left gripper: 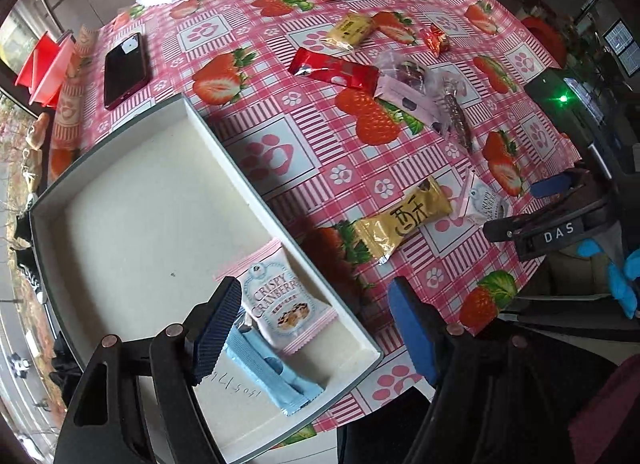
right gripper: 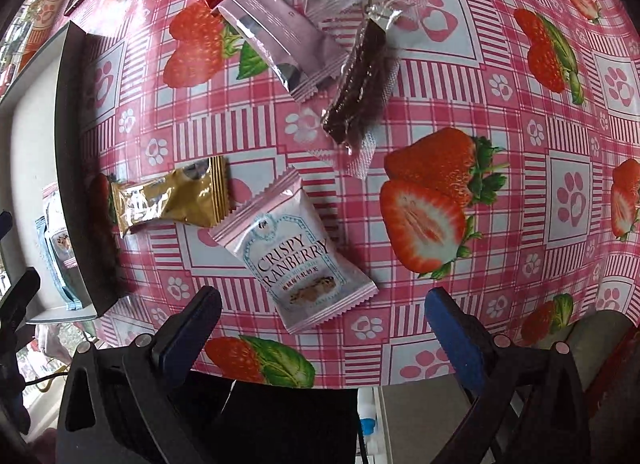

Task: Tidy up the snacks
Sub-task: 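Grasp the red wrapped candy with the right tool while the left tool grasps the red bar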

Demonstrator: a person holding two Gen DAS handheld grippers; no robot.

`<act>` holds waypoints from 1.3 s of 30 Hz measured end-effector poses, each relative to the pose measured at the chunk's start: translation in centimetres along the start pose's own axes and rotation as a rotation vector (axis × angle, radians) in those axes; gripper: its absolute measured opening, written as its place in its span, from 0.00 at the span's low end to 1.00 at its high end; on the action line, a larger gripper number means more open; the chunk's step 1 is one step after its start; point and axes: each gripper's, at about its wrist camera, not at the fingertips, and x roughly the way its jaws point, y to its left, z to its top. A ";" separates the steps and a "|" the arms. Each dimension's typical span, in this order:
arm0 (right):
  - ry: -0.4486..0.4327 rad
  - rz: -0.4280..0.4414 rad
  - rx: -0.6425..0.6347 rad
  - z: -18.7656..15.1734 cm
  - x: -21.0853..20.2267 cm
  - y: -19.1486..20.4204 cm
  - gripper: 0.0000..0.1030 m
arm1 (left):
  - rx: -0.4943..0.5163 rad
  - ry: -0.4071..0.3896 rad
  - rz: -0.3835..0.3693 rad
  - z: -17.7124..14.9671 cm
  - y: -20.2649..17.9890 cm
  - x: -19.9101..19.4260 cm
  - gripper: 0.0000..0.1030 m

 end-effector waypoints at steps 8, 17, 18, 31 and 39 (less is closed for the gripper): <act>-0.014 0.042 0.064 -0.2 -1.2 -6.3 0.99 | -0.150 0.030 -0.071 4.9 -1.5 0.7 0.77; -0.034 0.072 -0.015 5.0 -1.2 -12.8 0.99 | -0.472 0.065 -0.081 12.4 0.4 3.5 0.77; -0.026 0.081 -0.027 5.3 -0.9 -13.5 0.99 | -0.524 0.065 -0.082 13.0 1.0 3.9 0.77; -0.009 0.166 0.040 8.1 0.2 -22.5 0.99 | -0.894 0.192 -0.038 18.3 4.5 12.1 0.77; -0.024 0.173 0.031 10.8 0.5 -26.5 0.99 | -0.840 0.237 0.070 19.8 2.7 13.0 0.62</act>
